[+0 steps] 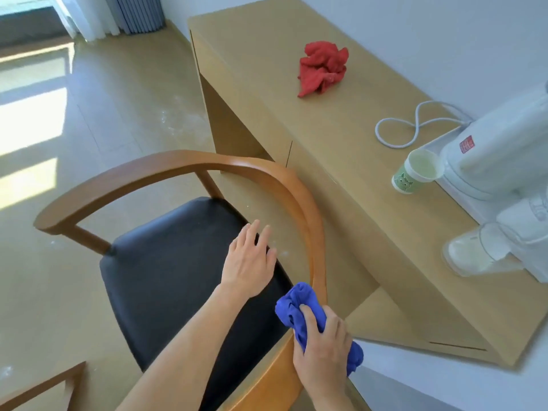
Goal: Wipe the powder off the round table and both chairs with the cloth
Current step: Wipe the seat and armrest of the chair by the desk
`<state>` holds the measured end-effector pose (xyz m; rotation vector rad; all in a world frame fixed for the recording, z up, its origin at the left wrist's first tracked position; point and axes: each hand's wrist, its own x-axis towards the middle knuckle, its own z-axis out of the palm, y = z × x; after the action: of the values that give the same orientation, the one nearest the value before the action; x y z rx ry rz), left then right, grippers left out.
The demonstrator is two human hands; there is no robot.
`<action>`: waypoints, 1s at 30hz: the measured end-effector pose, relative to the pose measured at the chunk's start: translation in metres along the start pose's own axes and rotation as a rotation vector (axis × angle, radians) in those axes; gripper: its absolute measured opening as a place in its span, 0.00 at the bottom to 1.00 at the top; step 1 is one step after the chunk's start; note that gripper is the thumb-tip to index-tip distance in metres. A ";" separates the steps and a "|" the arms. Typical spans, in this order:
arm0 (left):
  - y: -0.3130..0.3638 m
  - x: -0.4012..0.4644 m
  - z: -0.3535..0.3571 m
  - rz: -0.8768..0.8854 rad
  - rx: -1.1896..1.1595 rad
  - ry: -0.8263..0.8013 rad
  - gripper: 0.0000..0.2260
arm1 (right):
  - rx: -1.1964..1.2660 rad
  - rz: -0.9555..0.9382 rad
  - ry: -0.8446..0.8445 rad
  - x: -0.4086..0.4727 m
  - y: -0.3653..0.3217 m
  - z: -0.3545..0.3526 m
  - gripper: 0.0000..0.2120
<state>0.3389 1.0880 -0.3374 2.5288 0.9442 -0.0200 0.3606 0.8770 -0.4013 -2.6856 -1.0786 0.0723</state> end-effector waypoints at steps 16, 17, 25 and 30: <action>0.002 0.176 -0.017 0.235 0.162 -0.204 0.27 | -0.007 0.355 0.081 0.000 -0.028 0.007 0.38; 0.002 0.177 -0.015 0.241 0.168 -0.188 0.26 | -0.025 0.388 0.091 0.000 -0.031 0.008 0.38; -0.002 0.178 -0.013 0.271 0.161 -0.195 0.26 | -0.177 0.591 0.096 0.011 -0.055 0.007 0.27; -0.009 0.183 -0.014 0.293 0.180 -0.172 0.26 | -0.210 0.679 0.118 0.025 -0.062 0.010 0.27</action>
<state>0.4720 1.2129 -0.3582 2.7534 0.5203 -0.2386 0.3359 0.9392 -0.3943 -3.0715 -0.1095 -0.0840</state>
